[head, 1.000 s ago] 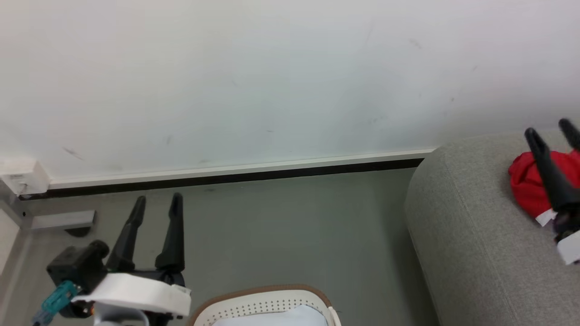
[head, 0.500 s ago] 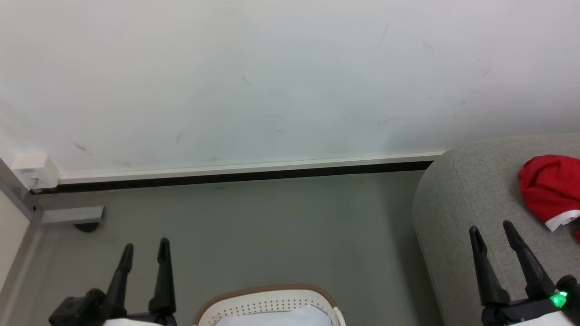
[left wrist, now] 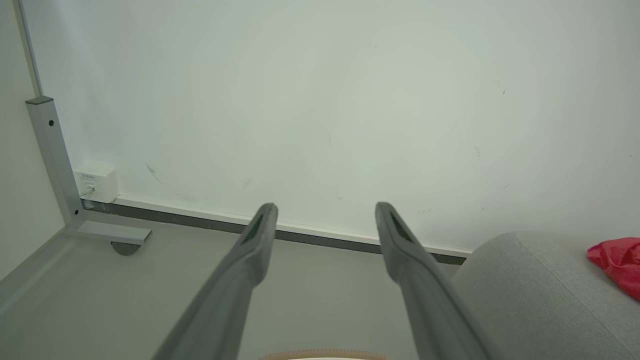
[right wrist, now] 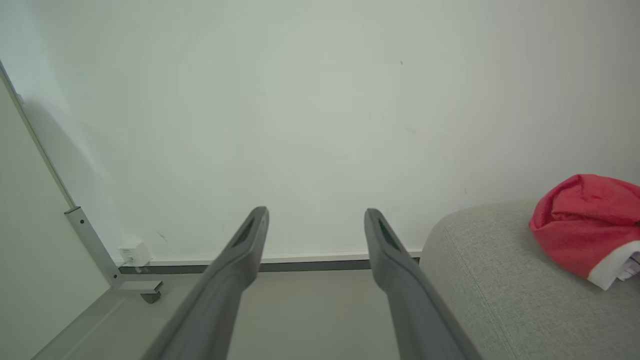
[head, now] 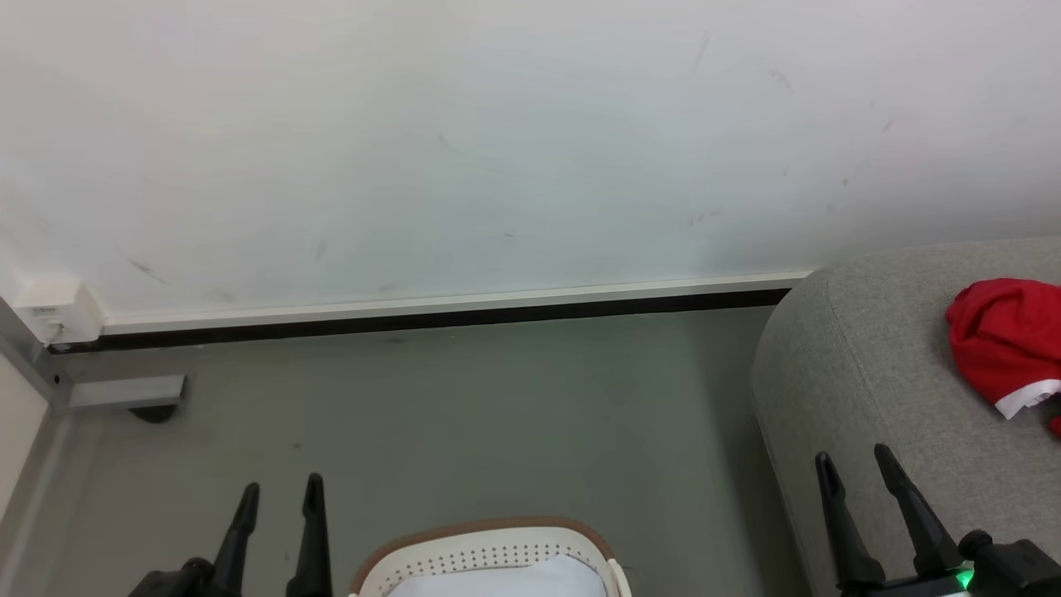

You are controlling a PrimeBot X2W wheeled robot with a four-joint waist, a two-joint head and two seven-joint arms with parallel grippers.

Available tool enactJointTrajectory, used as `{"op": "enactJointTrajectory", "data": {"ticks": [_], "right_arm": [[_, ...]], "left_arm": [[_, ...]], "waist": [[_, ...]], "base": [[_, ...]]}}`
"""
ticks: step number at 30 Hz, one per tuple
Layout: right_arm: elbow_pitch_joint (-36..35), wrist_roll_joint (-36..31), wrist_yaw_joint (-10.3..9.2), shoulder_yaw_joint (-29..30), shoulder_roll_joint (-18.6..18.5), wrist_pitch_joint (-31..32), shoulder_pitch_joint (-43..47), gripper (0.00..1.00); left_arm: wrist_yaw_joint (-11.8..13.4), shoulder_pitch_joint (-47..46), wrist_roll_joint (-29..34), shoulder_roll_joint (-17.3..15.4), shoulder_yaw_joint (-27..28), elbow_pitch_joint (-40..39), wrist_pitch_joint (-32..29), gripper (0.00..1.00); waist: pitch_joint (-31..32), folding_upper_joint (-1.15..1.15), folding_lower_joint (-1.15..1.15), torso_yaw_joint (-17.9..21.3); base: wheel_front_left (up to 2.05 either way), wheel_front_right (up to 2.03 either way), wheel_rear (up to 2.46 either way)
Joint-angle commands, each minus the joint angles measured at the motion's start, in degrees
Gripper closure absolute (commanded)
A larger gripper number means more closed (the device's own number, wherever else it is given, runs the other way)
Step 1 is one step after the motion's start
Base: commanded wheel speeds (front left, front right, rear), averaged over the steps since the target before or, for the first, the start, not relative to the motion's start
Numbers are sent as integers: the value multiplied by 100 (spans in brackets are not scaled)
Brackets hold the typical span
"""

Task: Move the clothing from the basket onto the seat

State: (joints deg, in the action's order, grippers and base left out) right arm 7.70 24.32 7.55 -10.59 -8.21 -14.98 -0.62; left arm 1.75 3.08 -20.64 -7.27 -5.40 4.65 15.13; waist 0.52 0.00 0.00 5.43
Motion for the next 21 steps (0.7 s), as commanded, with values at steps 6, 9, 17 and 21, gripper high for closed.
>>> {"op": "enactJointTrajectory", "data": {"ticks": [6, 9, 17, 21], "right_arm": [[22, -15, -13, 26, 10, -20, -147, 0], [13, 8, -13, 45, 25, -21, -141, 0], [11, 26, -13, -5, 27, -22, -117, 0], [31, 49, -13, -40, 19, -22, -115, 0]], "left_arm": [[-227, 26, 271, 177, 196, 124, 2, 0], [-329, -8, 311, 244, 263, 163, 1, 0], [-484, -48, 465, 343, 406, 265, 2, 0], [-544, -62, 509, 375, 426, 324, 2, 0]], "waist": [[-7, 0, 0, -19], [-11, 0, 0, -40], [-10, 0, 0, -30], [-19, 0, 0, -22]], "base": [[0, 0, 0], [0, 0, 0], [0, 0, 0], [0, 0, 0]]}}
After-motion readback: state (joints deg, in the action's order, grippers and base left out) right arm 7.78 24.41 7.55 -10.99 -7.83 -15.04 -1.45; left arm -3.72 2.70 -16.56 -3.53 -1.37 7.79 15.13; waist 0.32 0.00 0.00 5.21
